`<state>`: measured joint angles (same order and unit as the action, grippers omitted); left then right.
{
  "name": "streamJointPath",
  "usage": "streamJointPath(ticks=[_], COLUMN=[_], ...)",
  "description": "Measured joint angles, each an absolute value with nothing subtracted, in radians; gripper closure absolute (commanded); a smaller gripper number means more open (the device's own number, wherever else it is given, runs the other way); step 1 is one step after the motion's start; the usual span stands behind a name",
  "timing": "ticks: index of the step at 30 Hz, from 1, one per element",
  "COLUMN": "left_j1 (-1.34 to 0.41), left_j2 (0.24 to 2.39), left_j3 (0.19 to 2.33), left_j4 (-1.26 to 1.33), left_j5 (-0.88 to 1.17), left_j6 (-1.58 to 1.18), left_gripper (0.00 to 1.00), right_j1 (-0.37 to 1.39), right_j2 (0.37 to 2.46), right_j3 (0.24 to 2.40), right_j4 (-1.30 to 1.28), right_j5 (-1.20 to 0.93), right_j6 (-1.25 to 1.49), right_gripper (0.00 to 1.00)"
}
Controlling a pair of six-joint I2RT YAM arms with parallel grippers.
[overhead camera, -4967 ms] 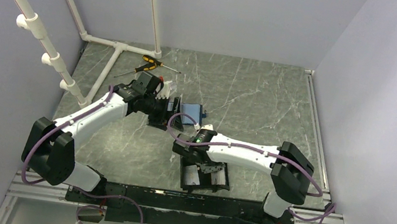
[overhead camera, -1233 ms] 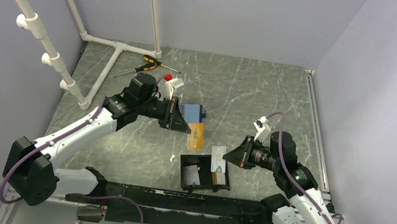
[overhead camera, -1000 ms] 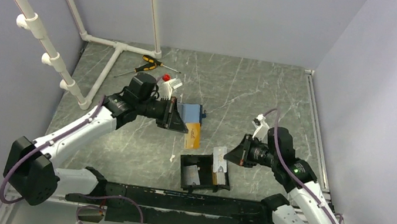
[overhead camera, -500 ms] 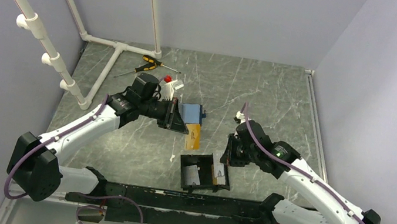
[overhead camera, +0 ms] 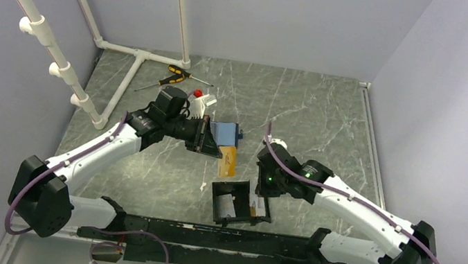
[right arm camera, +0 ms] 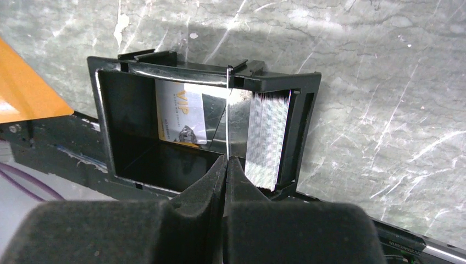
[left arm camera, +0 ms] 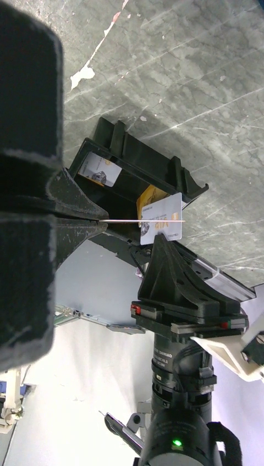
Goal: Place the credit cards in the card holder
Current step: Place the credit card in the storage box.
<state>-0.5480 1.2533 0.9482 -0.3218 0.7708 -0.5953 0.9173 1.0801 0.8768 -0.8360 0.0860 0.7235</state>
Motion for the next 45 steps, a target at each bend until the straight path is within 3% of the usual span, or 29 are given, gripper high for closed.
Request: streamJointPath(ticks=[17,25,42,45], left_j1=[-0.548,-0.548,-0.548,-0.546], left_j2=[1.252,1.252,1.246,1.246], left_j3=[0.948,0.942,0.937,0.937], left_j4=[-0.327,-0.319,-0.322,-0.329], left_j5=[0.779,0.789,0.788,0.786], left_j6=[-0.596,-0.598,-0.598,-0.598], left_gripper=[1.0,1.0,1.0,1.0], right_j1=[0.975,0.961,0.931,0.93], right_j2=[1.098,1.236,1.372,1.4], right_j3=[1.005,1.114,1.115,1.115], right_j4=[-0.949,-1.056,-1.08,-1.068], right_j5=[0.146,0.085,0.026,0.03], right_j6=[0.741,0.701,0.631,0.63], right_gripper=[1.0,1.0,1.0,0.95])
